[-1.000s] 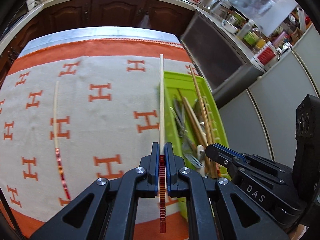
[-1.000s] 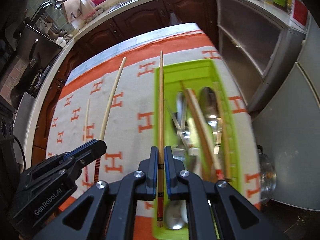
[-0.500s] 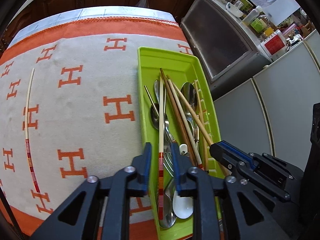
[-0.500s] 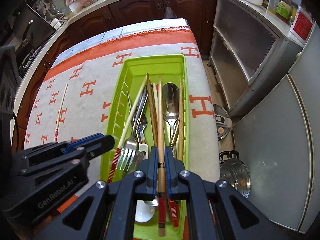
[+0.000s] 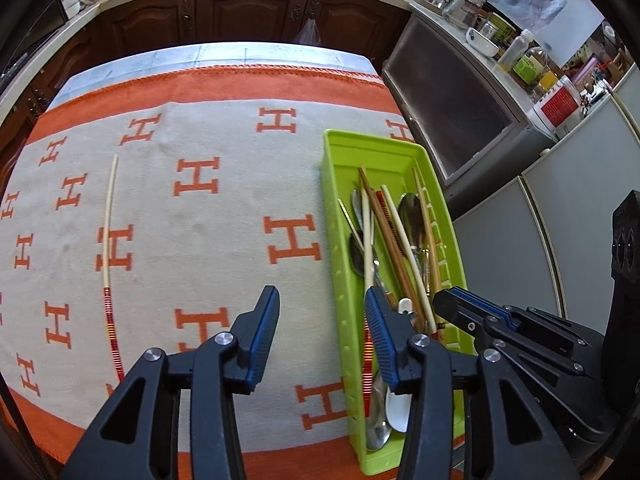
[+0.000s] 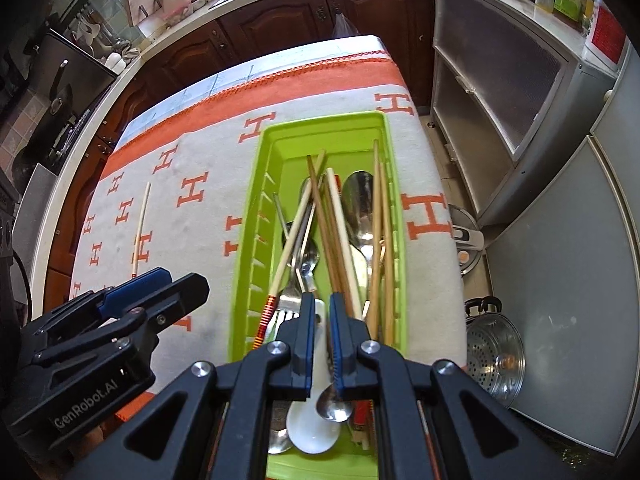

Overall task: Organize utensils
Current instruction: 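Open both grippers and lift them out of the tray, then move both tools back over the last chopstick, then close the right gripper on the last red-tipped chopstick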

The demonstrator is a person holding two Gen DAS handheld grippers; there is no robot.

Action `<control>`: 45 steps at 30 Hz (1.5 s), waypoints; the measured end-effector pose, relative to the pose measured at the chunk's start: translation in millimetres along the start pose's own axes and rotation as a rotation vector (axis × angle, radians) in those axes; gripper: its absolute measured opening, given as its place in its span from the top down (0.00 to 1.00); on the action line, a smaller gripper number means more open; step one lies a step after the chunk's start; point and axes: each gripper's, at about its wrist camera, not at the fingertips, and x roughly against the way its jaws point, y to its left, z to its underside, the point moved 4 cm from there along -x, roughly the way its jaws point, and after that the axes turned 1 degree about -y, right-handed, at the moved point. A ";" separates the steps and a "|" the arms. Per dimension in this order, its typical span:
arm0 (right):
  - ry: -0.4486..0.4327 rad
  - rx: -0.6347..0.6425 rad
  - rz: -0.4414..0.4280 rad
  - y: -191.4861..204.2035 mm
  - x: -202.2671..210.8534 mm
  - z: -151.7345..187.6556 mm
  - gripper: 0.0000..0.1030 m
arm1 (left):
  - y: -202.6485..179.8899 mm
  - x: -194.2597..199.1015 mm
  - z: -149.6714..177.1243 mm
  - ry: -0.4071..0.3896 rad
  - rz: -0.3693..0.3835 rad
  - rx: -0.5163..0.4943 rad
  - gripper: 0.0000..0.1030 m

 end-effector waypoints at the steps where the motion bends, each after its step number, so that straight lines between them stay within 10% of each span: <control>1: 0.002 0.002 -0.010 3.6 -0.3 0.0 0.93 | 3.5 1.6 -0.1 -0.003 -0.003 0.006 0.58; 23: 0.030 0.082 -0.161 123.8 -22.4 -3.0 0.84 | 154.8 48.9 8.7 -0.124 -0.194 0.234 0.11; 45: 0.104 0.153 -0.134 217.8 -102.5 -4.8 0.74 | 284.7 43.9 8.8 -0.122 -0.326 0.360 0.10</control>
